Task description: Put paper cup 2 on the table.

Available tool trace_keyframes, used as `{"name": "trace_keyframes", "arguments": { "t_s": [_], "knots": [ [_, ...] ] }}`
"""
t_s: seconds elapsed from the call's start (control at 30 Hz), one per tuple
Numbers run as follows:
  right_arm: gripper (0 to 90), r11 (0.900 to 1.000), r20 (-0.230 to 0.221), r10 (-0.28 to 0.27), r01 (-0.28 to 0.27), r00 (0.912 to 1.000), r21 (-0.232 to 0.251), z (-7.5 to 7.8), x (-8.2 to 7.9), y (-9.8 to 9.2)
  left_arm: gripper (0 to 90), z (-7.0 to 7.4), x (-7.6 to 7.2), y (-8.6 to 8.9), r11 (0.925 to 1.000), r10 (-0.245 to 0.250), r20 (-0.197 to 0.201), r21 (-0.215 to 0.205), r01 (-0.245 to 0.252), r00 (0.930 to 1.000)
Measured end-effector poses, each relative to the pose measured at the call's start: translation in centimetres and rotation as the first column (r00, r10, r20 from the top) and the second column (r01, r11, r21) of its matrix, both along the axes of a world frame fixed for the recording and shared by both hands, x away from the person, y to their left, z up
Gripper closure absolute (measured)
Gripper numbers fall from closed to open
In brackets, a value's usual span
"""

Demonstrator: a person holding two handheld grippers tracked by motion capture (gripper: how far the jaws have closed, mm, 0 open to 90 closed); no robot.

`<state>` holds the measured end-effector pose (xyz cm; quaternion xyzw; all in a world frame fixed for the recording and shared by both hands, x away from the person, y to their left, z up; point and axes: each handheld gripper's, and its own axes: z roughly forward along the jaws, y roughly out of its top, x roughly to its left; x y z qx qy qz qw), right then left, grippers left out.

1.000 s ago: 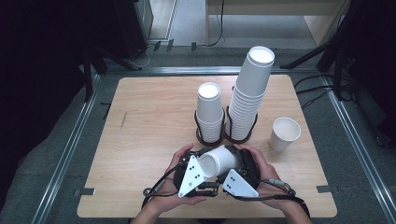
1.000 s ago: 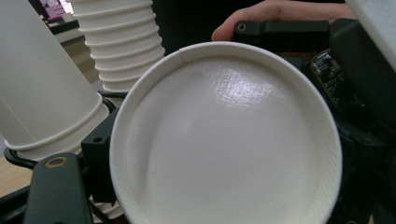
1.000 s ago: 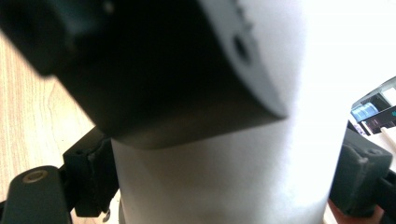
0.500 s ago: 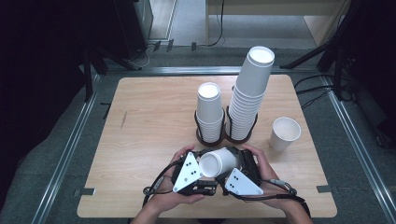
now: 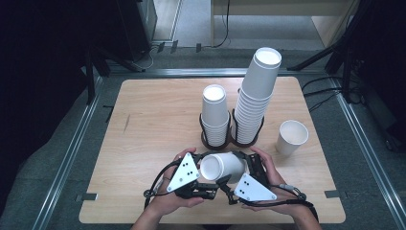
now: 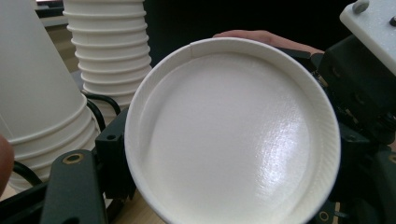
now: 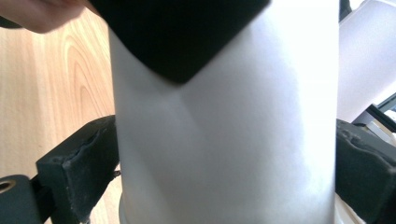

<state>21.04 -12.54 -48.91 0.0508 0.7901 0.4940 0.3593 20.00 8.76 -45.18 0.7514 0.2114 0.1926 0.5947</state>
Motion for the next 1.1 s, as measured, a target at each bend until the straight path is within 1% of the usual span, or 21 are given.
{"name": "trace_keyframes", "arguments": {
  "t_s": [0.07,0.17,0.2,0.3,0.53,0.57,0.63,0.7,0.73,0.77,0.8,0.83,0.87,0.9,0.93,0.97,1.07,1.1],
  "knots": [
    [3.3,1.000,-0.004,0.003,-0.003,1.0000,0.007,0.1,0.0,-0.1,23.7,0.1,0.0,0.2,1.0000,-0.006,-0.001,-0.007,0.006,1.0000],
    [2.1,0.999,-0.021,0.018,-0.017,0.9996,0.039,0.4,-0.2,-0.4,23.8,0.2,0.1,0.6,0.9998,-0.010,-0.003,-0.020,0.010,0.9999],
    [2.1,0.999,-0.021,0.018,-0.017,0.9996,0.039,0.4,-0.2,-0.4,23.8,0.2,0.1,0.7,0.9996,-0.012,-0.005,-0.026,0.012,0.9999],
    [2.2,0.998,-0.027,0.022,-0.020,0.9994,0.062,0.7,-0.1,-0.8,23.9,0.4,0.3,1.2,0.9991,-0.007,-0.010,-0.043,0.007,0.9999],
    [2.2,0.998,-0.030,0.002,0.000,0.9996,0.069,0.9,0.3,-1.5,23.9,0.7,0.7,2.2,0.9963,0.020,-0.020,-0.083,-0.021,0.9996],
    [2.2,0.996,-0.047,0.009,-0.005,0.9989,0.088,1.0,0.2,-1.5,23.9,0.7,0.8,2.2,0.9956,0.026,-0.020,-0.090,-0.027,0.9995],
    [2.2,0.992,-0.057,0.013,-0.006,0.9983,0.123,1.3,0.2,-1.5,23.9,0.7,0.9,2.4,0.9940,0.028,-0.026,-0.105,-0.031,0.9993],
    [2.2,0.992,-0.046,0.005,0.001,0.9989,0.128,1.5,0.1,-1.4,23.9,0.7,0.9,2.5,0.9922,0.025,-0.033,-0.121,-0.029,0.9991],
    [2.2,0.992,-0.033,-0.003,0.007,0.9995,0.126,1.5,0.1,-1.3,23.8,0.6,0.9,2.4,0.9918,0.024,-0.036,-0.124,-0.029,0.9990],
    [2.1,0.993,-0.020,-0.008,0.011,0.9998,0.118,1.5,0.0,-1.1,23.9,0.6,0.9,2.3,0.9911,0.023,-0.040,-0.130,-0.028,0.9989],
    [0.5,0.995,0.005,-0.015,0.015,0.9999,0.096,1.4,-0.1,-0.7,23.8,0.6,0.9,2.3,0.9905,0.018,-0.044,-0.135,-0.024,0.9989],
    [0.5,0.995,0.005,-0.015,0.015,0.9999,0.096,1.4,-0.1,-0.7,23.8,0.6,0.8,2.2,0.9903,0.012,-0.049,-0.138,-0.018,0.9987],
    [0.4,0.997,0.027,-0.023,0.020,0.9994,0.078,1.2,-0.2,-0.4,23.9,0.6,0.8,2.1,0.9900,0.004,-0.051,-0.141,-0.011,0.9987],
    [0.4,0.997,0.027,-0.023,0.020,0.9994,0.078,1.2,-0.2,-0.4,23.9,0.7,0.7,2.0,0.9898,0.001,-0.053,-0.142,-0.008,0.9986],
    [0.4,0.997,0.053,-0.036,0.032,0.9979,0.068,1.0,-0.2,-0.3,23.8,0.7,0.7,1.8,0.9902,-0.006,-0.054,-0.140,-0.001,0.9985],
    [0.4,0.997,0.053,-0.036,0.032,0.9979,0.068,1.0,-0.2,-0.3,23.8,0.7,0.6,1.8,0.9907,-0.007,-0.053,-0.136,0.000,0.9986],
    [0.2,0.998,0.083,-0.043,0.039,0.9956,0.050,0.8,-0.3,-0.1,23.9,0.7,0.6,1.6,0.9901,-0.012,-0.065,-0.140,0.003,0.9978],
    [0.2,0.998,0.083,-0.043,0.039,0.9956,0.050,0.8,-0.3,-0.1,23.9,0.7,0.7,1.6,0.9902,-0.014,-0.068,-0.139,0.005,0.9976]
  ]
}}
